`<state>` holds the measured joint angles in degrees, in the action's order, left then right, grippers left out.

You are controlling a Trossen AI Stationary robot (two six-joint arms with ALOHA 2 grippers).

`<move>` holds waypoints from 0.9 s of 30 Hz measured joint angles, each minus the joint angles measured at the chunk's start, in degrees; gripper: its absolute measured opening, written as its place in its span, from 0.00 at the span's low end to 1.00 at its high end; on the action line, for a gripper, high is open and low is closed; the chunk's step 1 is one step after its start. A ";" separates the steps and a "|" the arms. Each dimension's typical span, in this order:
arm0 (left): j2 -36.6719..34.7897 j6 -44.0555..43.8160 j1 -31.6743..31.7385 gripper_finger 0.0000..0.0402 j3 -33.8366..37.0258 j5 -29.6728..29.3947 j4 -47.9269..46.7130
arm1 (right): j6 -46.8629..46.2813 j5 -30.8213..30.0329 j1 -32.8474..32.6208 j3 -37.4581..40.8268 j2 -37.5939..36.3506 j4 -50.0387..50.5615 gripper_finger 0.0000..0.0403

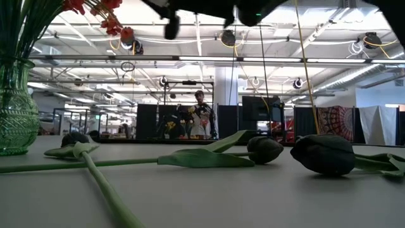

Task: Sort flowers into vase by color
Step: Put the orange flowers into the top green vase

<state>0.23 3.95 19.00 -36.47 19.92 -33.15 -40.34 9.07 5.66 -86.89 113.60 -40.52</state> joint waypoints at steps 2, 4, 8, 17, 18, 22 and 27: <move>0.00 0.01 -0.01 0.00 0.00 0.30 0.01 | -1.24 0.32 0.37 -4.45 2.83 2.34 0.39; 0.00 0.15 -0.02 0.00 0.00 1.17 0.02 | -2.96 1.17 0.79 -8.19 5.31 4.28 0.39; 0.00 1.36 -0.01 0.00 0.00 2.57 0.01 | -7.31 2.14 1.54 -14.26 9.74 4.75 0.39; 1.21 5.98 -0.01 0.00 0.00 2.56 -0.32 | -10.62 4.85 2.20 -19.15 13.81 4.52 0.43; 1.72 6.08 -0.02 0.00 0.00 2.58 -0.37 | -10.64 4.85 2.18 -19.15 13.81 4.61 0.44; 4.98 7.82 -0.02 0.00 0.00 2.56 1.06 | -9.97 4.87 2.06 -19.15 13.84 4.66 0.46; 9.83 8.01 -0.01 0.00 0.00 2.56 6.23 | -9.81 7.34 2.06 -19.15 13.84 4.36 0.47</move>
<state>10.06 11.95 19.00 -36.47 22.48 -26.92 -50.15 16.41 7.73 -106.04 127.44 -36.16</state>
